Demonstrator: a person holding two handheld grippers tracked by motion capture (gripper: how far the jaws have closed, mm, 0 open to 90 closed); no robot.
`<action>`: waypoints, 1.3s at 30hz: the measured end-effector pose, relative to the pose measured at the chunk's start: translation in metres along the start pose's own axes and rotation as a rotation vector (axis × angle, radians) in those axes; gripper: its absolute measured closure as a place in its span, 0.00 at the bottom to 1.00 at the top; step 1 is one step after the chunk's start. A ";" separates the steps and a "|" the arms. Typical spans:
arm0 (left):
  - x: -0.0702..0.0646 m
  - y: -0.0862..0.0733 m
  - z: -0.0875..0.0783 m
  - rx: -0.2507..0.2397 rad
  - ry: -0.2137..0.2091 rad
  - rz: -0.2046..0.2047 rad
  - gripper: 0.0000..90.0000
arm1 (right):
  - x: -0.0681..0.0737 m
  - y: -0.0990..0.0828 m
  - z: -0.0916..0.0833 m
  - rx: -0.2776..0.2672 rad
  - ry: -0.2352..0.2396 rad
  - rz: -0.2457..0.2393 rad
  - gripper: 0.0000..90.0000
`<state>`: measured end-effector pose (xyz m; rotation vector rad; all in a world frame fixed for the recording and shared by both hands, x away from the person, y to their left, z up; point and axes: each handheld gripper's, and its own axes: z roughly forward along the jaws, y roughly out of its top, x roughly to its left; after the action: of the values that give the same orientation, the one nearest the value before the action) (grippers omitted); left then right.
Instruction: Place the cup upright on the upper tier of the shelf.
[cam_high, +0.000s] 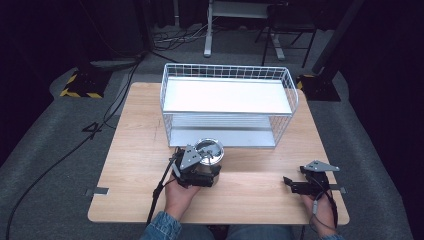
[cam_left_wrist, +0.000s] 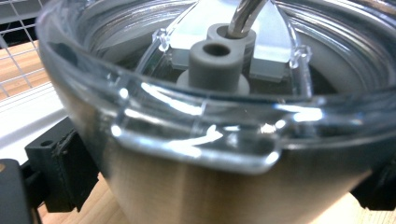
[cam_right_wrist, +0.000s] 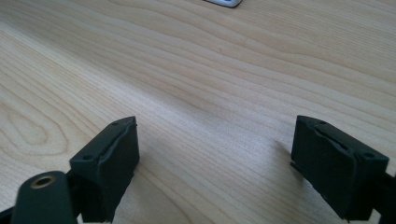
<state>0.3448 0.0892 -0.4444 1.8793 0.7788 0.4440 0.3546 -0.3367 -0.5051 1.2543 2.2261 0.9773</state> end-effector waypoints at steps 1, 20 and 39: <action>0.000 0.000 0.000 0.003 0.001 0.002 0.04 | 0.000 0.000 0.000 0.000 0.000 0.000 0.18; 0.005 0.022 -0.022 -0.010 -0.035 -0.023 0.04 | 0.000 0.000 0.000 -0.002 -0.004 -0.005 0.18; 0.022 0.070 -0.048 -0.045 -0.070 -0.021 0.04 | 0.001 0.000 0.000 -0.001 -0.007 -0.003 0.18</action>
<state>0.3532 0.1168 -0.3617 1.8341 0.7351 0.3774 0.3542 -0.3363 -0.5051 1.2512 2.2220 0.9711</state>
